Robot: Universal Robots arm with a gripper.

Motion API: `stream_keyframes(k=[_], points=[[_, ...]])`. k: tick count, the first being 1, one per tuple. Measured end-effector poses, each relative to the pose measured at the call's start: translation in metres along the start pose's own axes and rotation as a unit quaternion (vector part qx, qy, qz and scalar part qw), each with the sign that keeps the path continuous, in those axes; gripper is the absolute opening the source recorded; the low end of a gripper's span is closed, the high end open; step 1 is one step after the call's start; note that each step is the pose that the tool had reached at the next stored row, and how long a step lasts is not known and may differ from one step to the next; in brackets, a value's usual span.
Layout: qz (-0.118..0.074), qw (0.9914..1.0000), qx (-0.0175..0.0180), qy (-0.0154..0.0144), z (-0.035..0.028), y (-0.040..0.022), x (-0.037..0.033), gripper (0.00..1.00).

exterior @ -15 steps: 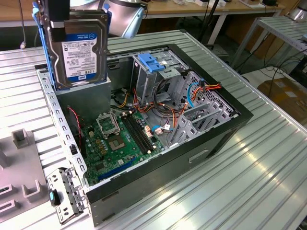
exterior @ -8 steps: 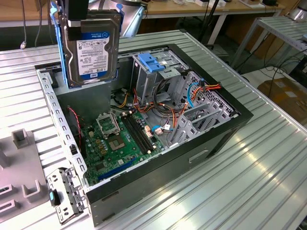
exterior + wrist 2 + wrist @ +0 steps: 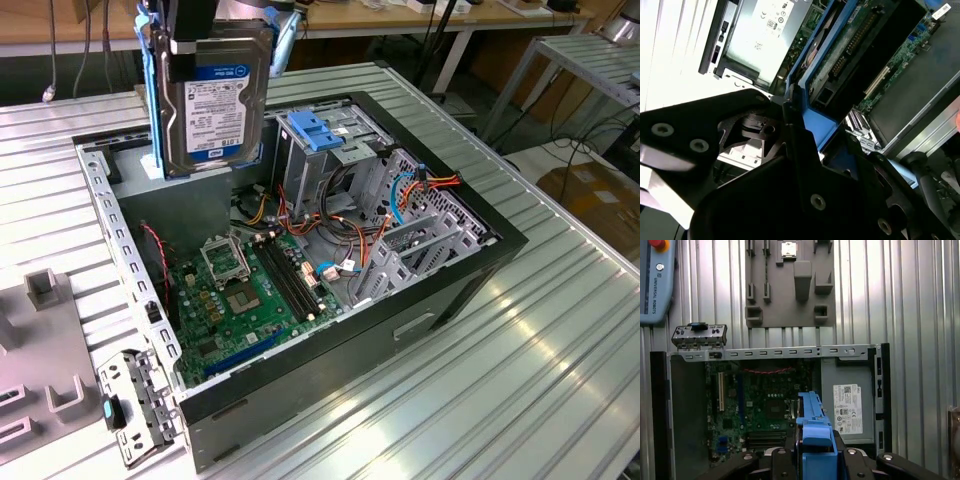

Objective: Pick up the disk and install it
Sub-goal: 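Pick up the disk, then insert the disk into the insertion slot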

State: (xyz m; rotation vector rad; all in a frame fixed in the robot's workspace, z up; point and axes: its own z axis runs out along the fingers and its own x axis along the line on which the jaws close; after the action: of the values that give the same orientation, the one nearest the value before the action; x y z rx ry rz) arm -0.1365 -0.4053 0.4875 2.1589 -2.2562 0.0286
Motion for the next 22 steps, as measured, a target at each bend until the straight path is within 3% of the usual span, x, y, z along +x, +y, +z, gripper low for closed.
stream_keyframes(k=[15,22], points=[[0.000,1.00000,0.0000,0.0000,0.0001,-0.0017,0.0029,0.37],[0.000,1.00000,0.0000,0.0000,0.0004,-0.0021,0.0126,0.37]])
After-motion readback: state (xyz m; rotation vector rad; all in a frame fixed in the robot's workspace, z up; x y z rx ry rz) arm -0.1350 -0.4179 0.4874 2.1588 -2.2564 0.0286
